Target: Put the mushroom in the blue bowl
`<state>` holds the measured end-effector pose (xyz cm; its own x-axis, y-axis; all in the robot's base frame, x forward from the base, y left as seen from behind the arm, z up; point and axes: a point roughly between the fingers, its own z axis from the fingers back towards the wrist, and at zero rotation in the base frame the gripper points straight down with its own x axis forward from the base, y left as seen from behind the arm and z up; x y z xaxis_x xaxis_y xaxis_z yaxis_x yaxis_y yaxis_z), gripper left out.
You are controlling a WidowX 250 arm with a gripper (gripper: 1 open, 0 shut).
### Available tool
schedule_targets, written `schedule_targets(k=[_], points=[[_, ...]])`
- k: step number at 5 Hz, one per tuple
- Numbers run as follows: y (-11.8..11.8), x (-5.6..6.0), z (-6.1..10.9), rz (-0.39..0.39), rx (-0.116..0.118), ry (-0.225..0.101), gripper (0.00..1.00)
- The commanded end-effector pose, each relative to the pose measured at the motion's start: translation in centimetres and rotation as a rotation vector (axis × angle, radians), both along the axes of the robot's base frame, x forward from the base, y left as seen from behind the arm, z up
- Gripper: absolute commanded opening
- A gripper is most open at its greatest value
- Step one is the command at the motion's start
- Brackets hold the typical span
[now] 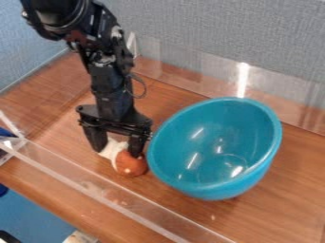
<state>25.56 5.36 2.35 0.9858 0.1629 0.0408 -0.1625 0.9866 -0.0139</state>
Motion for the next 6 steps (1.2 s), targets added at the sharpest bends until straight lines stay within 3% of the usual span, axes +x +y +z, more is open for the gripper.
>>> schedule_targets(k=[1,2,4,6], points=[[-0.8,0.0,-1.6,-0.011,-0.009,0.058,1.00],[-1.2,-0.8,-1.4,0.016,-0.011,0.062,0.00],[-1.8,-2.5,0.0,0.063,-0.014,0.058,0.00],[0.7,-4.1,1.5,-0.057,-0.009,0.053,0.00]])
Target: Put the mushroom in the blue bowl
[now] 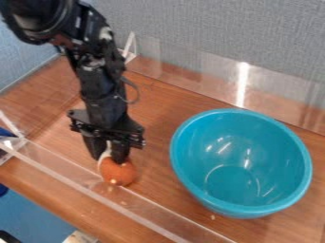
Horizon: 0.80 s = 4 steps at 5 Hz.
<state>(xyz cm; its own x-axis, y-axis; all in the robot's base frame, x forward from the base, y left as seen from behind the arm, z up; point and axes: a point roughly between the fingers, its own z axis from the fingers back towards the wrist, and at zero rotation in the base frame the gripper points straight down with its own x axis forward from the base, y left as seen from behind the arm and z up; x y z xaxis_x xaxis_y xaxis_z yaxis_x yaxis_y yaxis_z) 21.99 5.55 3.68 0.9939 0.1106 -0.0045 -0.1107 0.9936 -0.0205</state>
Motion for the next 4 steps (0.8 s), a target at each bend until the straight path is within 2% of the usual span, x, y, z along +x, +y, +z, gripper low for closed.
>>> schedule_targets(k=[1,2,4], points=[[-0.1,-1.2,1.7,0.006,0.000,-0.007,0.00],[-0.9,-1.4,3.7,0.014,-0.010,-0.036,0.00],[-3.8,0.4,7.8,-0.071,-0.036,-0.099,0.00]])
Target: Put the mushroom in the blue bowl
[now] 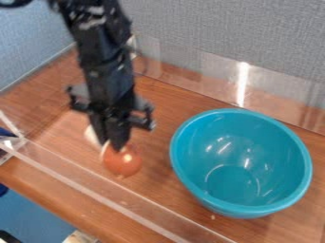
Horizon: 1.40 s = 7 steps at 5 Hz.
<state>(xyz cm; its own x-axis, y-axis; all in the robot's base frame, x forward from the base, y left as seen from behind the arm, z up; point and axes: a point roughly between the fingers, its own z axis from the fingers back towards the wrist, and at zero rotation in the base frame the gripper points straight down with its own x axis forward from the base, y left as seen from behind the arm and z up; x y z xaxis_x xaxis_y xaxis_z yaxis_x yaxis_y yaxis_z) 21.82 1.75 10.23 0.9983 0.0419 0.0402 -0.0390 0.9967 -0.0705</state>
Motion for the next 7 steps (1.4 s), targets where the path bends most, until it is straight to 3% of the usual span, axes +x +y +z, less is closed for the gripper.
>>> schedule_targets(k=[1,2,3,4,5,6,7], points=[[-2.6,1.6,3.9,0.005,-0.012,-0.094,0.00],[-5.8,3.4,6.0,0.004,-0.047,-0.131,0.00],[-9.3,4.3,5.5,-0.008,-0.050,-0.128,0.00],[-13.5,5.2,5.2,-0.098,-0.053,-0.130,0.00],[-10.6,5.2,5.5,-0.044,-0.039,-0.124,0.00],[-5.6,5.5,8.3,0.070,-0.027,-0.180,0.00],[-8.3,4.6,8.4,-0.010,-0.035,-0.186,0.00]])
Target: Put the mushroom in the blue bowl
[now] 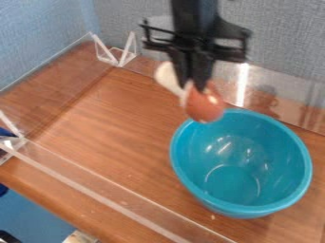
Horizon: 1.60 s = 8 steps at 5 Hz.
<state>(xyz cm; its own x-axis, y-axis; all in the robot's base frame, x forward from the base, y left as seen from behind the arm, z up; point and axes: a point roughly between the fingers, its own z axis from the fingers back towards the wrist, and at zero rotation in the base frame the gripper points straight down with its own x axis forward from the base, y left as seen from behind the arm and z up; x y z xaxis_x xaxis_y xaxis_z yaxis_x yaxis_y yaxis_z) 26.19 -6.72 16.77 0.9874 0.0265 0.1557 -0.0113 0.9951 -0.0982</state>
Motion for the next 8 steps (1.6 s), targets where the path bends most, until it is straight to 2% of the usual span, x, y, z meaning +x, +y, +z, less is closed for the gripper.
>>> schedule_targets(k=[1,2,3,4,6,7,8], points=[[-4.4,-0.5,-0.2,-0.107,-0.006,-0.030,0.00],[-2.6,-0.6,-1.3,-0.080,0.002,-0.002,0.00],[0.8,-0.3,1.2,-0.078,-0.003,-0.057,0.00],[2.9,-0.7,1.8,-0.102,0.009,-0.073,0.00],[-6.3,-0.4,-1.1,-0.396,0.004,-0.023,0.00],[-1.2,0.2,-0.7,-0.331,0.015,-0.008,0.00],[-1.6,1.1,0.2,-0.375,0.022,-0.007,0.00]])
